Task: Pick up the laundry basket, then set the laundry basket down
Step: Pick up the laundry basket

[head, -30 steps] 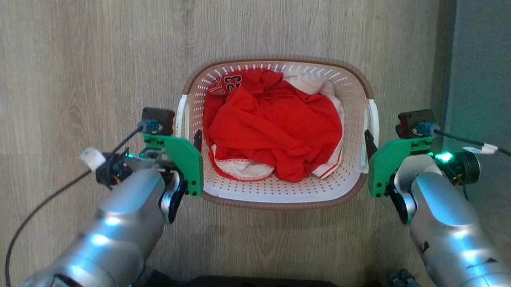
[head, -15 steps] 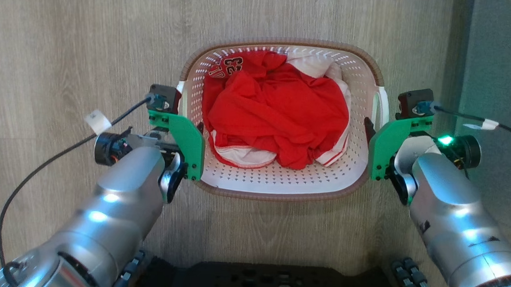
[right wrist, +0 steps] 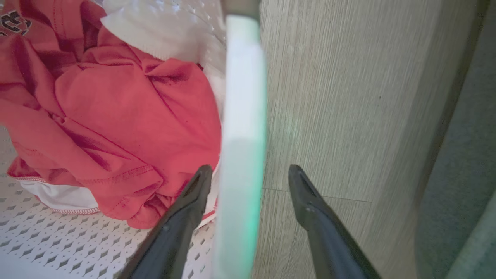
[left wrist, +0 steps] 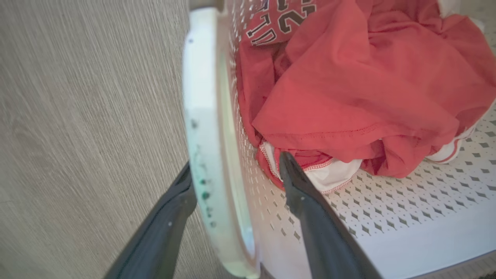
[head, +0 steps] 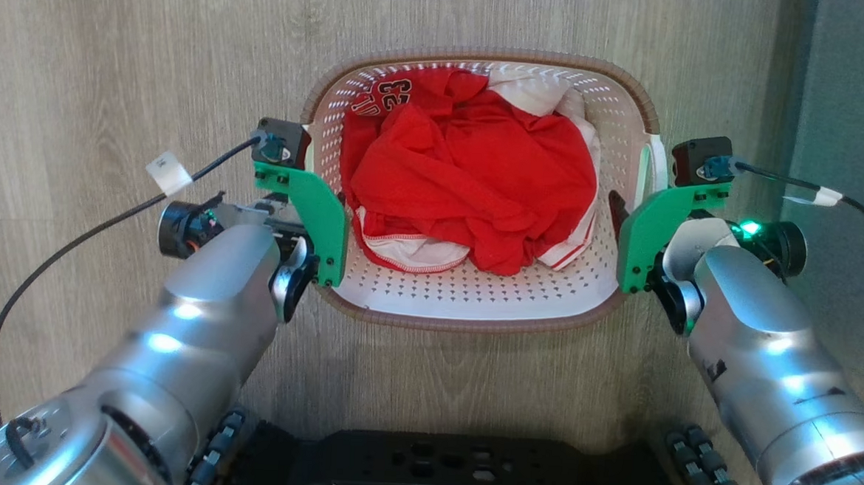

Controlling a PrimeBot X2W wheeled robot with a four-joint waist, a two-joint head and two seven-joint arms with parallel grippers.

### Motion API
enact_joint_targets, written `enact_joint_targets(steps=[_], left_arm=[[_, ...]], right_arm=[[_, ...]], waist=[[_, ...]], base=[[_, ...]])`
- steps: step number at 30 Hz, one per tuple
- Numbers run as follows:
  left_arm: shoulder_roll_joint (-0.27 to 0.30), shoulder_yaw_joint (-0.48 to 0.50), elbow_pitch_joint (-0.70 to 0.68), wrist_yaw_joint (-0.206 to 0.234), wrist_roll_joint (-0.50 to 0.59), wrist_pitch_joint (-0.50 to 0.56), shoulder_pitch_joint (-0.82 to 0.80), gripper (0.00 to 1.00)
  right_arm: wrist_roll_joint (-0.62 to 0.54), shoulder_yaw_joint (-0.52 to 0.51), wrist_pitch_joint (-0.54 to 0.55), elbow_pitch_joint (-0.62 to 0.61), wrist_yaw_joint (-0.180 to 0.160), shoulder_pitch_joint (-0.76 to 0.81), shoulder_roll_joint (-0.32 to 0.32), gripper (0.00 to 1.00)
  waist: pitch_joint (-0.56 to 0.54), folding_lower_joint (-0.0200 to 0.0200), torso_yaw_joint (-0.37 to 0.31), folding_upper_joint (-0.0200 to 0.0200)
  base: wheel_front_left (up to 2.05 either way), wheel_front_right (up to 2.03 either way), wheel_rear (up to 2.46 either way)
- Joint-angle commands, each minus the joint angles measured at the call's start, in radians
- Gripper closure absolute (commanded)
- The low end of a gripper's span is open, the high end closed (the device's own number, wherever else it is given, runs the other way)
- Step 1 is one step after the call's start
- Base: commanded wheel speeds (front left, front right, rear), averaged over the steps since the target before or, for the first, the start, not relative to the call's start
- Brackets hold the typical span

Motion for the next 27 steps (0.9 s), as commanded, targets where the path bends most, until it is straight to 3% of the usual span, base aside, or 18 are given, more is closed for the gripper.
enact_joint_targets(steps=[1, 16, 17, 18, 19, 20, 27], left_arm=[[0.018, -0.005, -0.011, 0.002, -0.010, 0.006, 0.003, 0.00], [0.018, -0.077, -0.052, 0.026, -0.082, -0.011, -0.010, 0.00], [0.018, -0.081, -0.056, 0.024, -0.090, -0.010, -0.008, 0.31], [0.018, -0.087, -0.059, 0.020, -0.097, -0.007, -0.007, 0.93], [0.018, -0.095, -0.062, 0.015, -0.101, -0.005, -0.006, 1.00], [0.018, -0.100, -0.064, 0.015, -0.107, -0.006, -0.007, 1.00], [0.018, -0.134, -0.069, 0.018, -0.146, -0.009, -0.005, 1.00]], right_arm=[[0.012, 0.026, 0.004, -0.006, 0.006, 0.024, 0.022, 0.00], [0.064, 0.077, -0.004, 0.011, 0.006, 0.009, 0.017, 0.00], [0.067, 0.078, -0.006, 0.013, 0.006, 0.007, 0.016, 0.00], [0.069, 0.079, -0.008, 0.016, 0.006, 0.005, 0.014, 0.16], [0.073, 0.079, -0.010, 0.018, 0.006, 0.003, 0.012, 0.71], [0.077, 0.079, -0.009, 0.022, 0.006, 0.002, 0.011, 1.00], [0.099, 0.100, -0.003, 0.029, 0.006, -0.005, 0.004, 1.00]], waist=[[0.001, -0.0001, 0.001, 0.0000], [0.017, -0.0001, 0.026, 0.0000], [0.018, -0.0001, 0.028, 0.0000], [0.019, -0.0001, 0.029, 0.0000], [0.020, -0.0001, 0.031, 0.0000], [0.020, -0.0001, 0.032, 0.0000], [0.015, -0.0001, 0.035, 0.0000]], base=[[0.00, 0.00, 0.00], [0.00, 0.00, 0.00], [0.00, 0.00, 0.00], [0.00, 0.00, 0.00], [0.00, 0.00, 0.00], [0.00, 0.00, 0.00], [0.00, 0.00, 0.00]])
